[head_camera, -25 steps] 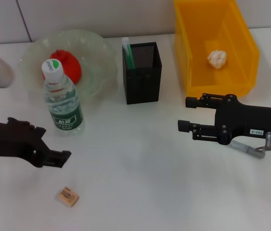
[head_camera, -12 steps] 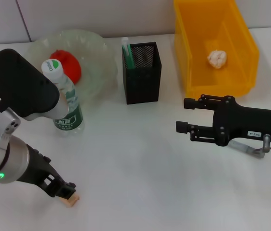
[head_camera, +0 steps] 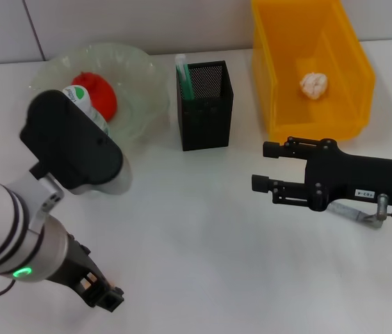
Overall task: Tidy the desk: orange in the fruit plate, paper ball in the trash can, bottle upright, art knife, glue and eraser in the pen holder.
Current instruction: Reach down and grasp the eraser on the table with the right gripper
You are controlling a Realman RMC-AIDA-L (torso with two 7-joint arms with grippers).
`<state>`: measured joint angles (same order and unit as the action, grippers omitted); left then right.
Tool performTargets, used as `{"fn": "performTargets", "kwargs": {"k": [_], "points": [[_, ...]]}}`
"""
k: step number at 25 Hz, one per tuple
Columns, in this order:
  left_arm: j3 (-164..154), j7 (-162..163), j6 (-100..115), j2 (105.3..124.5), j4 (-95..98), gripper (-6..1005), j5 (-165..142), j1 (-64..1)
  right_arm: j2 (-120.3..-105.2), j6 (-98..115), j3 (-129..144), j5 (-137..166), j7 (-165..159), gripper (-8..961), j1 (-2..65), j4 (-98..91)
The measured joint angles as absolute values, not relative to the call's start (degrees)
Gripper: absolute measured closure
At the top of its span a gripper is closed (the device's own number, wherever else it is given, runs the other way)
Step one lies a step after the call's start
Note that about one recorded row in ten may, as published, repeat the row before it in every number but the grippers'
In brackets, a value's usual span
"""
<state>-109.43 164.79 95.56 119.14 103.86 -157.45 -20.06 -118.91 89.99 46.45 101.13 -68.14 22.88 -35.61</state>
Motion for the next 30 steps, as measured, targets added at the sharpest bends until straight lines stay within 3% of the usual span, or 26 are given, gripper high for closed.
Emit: {"fn": "performTargets", "kwargs": {"k": [9,30], "points": [[-110.5,164.92,93.67,119.18,98.21,187,-157.57,-22.82,-118.91,90.0,46.14,101.07,-68.07,259,22.87,-34.87],[-111.99,164.93,90.57,119.18,95.14,193,-158.68,-22.4,-118.92,89.3,45.61,101.07,-67.48,259,23.49,-34.19]]}}
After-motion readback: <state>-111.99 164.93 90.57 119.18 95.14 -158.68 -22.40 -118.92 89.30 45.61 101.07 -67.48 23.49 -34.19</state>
